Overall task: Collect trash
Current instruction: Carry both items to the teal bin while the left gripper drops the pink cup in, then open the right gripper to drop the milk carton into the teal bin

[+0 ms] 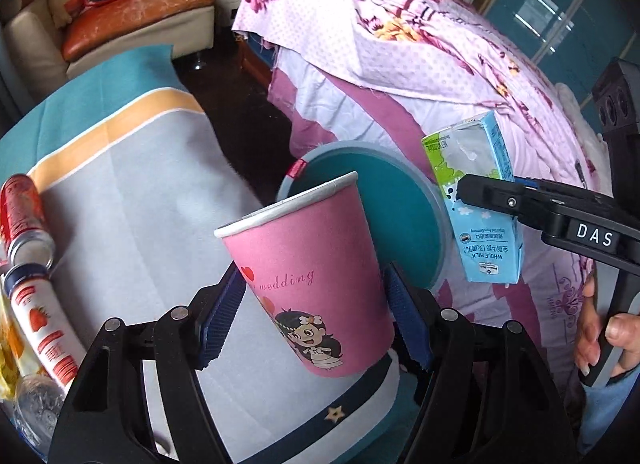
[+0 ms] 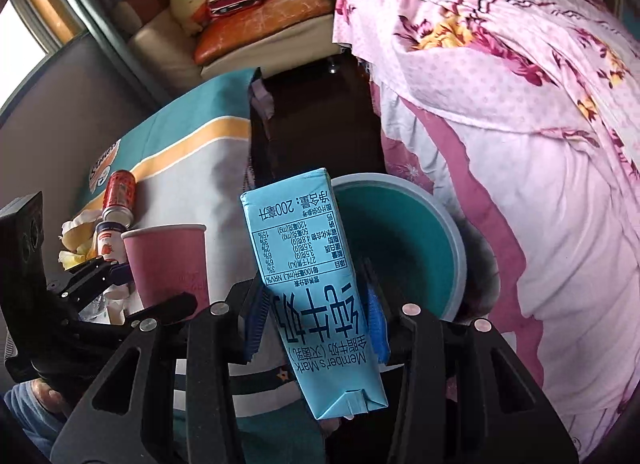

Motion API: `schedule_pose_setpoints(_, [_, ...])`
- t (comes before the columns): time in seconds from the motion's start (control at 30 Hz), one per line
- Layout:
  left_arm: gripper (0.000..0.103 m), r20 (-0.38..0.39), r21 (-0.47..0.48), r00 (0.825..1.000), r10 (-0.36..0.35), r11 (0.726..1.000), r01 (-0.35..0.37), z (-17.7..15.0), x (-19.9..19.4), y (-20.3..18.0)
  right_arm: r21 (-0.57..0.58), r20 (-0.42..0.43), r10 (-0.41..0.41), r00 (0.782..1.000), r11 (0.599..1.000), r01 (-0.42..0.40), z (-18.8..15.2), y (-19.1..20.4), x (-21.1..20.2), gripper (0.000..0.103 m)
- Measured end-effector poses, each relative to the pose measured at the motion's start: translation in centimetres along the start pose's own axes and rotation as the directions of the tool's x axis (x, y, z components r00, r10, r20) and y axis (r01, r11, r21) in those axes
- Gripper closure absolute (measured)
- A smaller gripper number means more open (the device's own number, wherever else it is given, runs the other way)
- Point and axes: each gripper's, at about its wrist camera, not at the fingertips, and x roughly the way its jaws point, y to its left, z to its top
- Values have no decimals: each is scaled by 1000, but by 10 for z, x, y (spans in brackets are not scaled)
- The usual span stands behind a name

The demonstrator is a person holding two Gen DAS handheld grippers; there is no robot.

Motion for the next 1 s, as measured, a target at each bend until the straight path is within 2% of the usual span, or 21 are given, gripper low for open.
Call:
schedule_pose_setpoints(0.23, [28, -32, 40, 999, 4, 999, -3, 16, 36, -24, 51, -32, -5, 999, 999, 7, -1, -29, 18, 63])
schedule_pose_setpoints(0.37, [17, -41, 47, 999, 29, 999, -27, 17, 43, -23, 61, -38, -1, 999, 998, 3, 1, -35, 23, 63])
schedule_pose_setpoints(0.73, [12, -29, 27, 997, 68, 997, -67, 8, 31, -4, 66, -79, 3, 997, 998, 2, -1, -30, 39, 63])
schedule_pose_setpoints(1.0, [11, -21, -7, 999, 44, 999, -44, -1, 20, 11, 69, -126, -8, 992, 998, 16, -3, -24, 49, 61])
